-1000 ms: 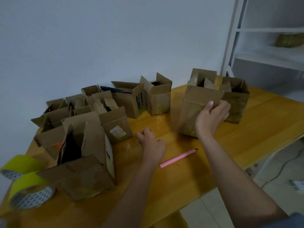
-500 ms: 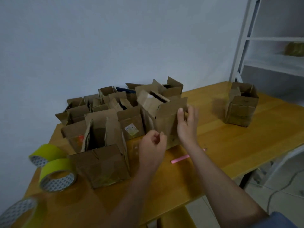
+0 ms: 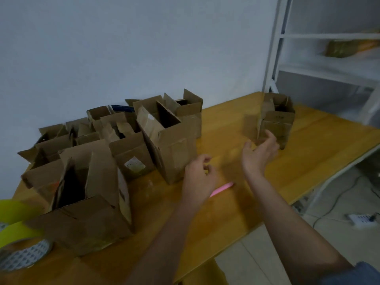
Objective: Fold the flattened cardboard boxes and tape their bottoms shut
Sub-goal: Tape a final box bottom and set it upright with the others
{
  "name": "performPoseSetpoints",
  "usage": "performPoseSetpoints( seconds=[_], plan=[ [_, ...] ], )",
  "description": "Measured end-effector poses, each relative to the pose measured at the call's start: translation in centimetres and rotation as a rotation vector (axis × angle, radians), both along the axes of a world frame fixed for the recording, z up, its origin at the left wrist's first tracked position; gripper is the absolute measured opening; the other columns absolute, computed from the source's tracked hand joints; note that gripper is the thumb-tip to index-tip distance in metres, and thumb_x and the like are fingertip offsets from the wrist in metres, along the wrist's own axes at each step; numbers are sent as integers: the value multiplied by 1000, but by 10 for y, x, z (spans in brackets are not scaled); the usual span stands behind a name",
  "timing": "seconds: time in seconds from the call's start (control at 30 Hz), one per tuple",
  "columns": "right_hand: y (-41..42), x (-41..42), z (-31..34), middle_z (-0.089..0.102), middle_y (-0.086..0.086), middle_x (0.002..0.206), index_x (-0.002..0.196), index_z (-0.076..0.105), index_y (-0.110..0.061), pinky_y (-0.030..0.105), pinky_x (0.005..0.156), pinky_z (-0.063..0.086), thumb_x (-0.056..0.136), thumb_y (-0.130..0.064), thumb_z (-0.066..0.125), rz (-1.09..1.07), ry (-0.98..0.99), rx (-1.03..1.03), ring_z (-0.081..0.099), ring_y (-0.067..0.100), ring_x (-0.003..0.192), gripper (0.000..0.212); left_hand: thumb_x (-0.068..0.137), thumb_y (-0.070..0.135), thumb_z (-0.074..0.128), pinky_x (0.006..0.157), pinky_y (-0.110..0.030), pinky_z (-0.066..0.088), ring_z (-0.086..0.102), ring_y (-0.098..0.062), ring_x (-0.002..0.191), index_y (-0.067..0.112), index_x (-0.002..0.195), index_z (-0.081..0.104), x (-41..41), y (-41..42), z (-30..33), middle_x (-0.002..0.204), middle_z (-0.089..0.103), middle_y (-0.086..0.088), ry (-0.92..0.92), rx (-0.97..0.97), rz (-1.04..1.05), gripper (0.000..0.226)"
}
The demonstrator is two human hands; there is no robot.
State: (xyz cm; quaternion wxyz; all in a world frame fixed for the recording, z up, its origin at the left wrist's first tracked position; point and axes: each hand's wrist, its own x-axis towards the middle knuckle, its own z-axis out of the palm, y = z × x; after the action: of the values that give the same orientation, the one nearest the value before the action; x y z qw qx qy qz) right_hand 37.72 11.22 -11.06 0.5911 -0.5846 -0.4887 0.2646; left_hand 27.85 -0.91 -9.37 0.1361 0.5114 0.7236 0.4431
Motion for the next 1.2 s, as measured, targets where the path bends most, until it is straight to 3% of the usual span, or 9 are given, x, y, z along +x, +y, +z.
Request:
performPoseSetpoints(
  seconds=[0.1, 0.3, 0.47, 0.57, 0.63, 0.83, 1.0, 1.1, 1.2],
  plan=[
    [25, 36, -11, 28, 15, 149, 145, 29, -10, 43, 109, 29, 92, -14, 63, -75, 0, -135, 27, 34, 137, 63, 101, 14, 42, 85, -26, 48, 56, -9, 102, 15, 136, 50, 17, 29, -2, 133, 54, 0, -59, -94, -131, 35],
    [62, 77, -31, 7, 11, 161, 155, 4, -12, 47, 117, 22, 86, -36, 72, 32, -17, -265, 9, 30, 148, 99, 104, 10, 36, 54, -12, 37, 42, 2, 63, 19, 147, 38, 36, 99, -12, 137, 49, 3, -368, -306, -241, 44],
    [76, 79, -33, 18, 2, 161, 156, 10, -20, 38, 117, 21, 91, -5, 54, 73, 1, -177, 18, 22, 147, 80, 98, -10, 34, 57, -10, 39, 49, 6, 71, 9, 150, 31, 35, 153, -21, 158, 30, -4, -571, -352, -307, 56],
    [78, 78, -39, 30, 0, 157, 155, 22, -22, 33, 115, 23, 87, 2, 44, 86, 25, -172, 26, 18, 144, 76, 94, -17, 34, 67, -14, 42, 56, -3, 114, 12, 153, 26, 38, 170, -17, 159, 25, -1, -678, -326, -347, 66],
    [80, 78, -40, 42, 0, 150, 152, 31, -23, 36, 115, 31, 88, 2, 42, 66, 77, -155, 36, 19, 139, 70, 89, -19, 35, 84, -21, 42, 30, -17, 143, 21, 154, 25, 43, 181, -15, 160, 24, 3, -688, -330, -371, 77],
    [83, 83, -41, 56, 0, 128, 124, 64, -24, 31, 98, 41, 103, -32, 38, 45, 169, -91, 50, 17, 119, 34, 85, -18, 38, 107, -34, 24, 25, -20, 146, 25, 156, 17, 47, 179, -12, 158, 30, 1, -749, -321, -413, 85],
    [67, 81, -34, 63, -3, 103, 104, 61, -16, 9, 66, 40, 106, -34, 32, 139, 191, -126, 61, 15, 101, 34, 89, 2, 50, 118, -48, 16, 23, -25, 144, 29, 150, 31, 29, 151, -12, 158, 26, -3, -701, -358, -358, 70],
    [51, 73, -31, 64, -1, 105, 115, 60, -25, 29, 82, 48, 104, -45, 26, 192, 164, -169, 61, 18, 102, 41, 94, 11, 45, 108, -38, 23, 32, -20, 138, 26, 124, 52, 20, 131, -2, 148, 37, 1, -759, -290, -270, 34],
    [31, 66, -20, 58, -3, 119, 110, 58, -30, 41, 102, 43, 101, -55, 21, 296, 131, -216, 52, 17, 115, 45, 98, 20, 40, 83, -27, 46, 60, -12, 100, 17, 95, 57, 20, 106, 7, 115, 63, 1, -965, -282, -242, 17]
  ],
)
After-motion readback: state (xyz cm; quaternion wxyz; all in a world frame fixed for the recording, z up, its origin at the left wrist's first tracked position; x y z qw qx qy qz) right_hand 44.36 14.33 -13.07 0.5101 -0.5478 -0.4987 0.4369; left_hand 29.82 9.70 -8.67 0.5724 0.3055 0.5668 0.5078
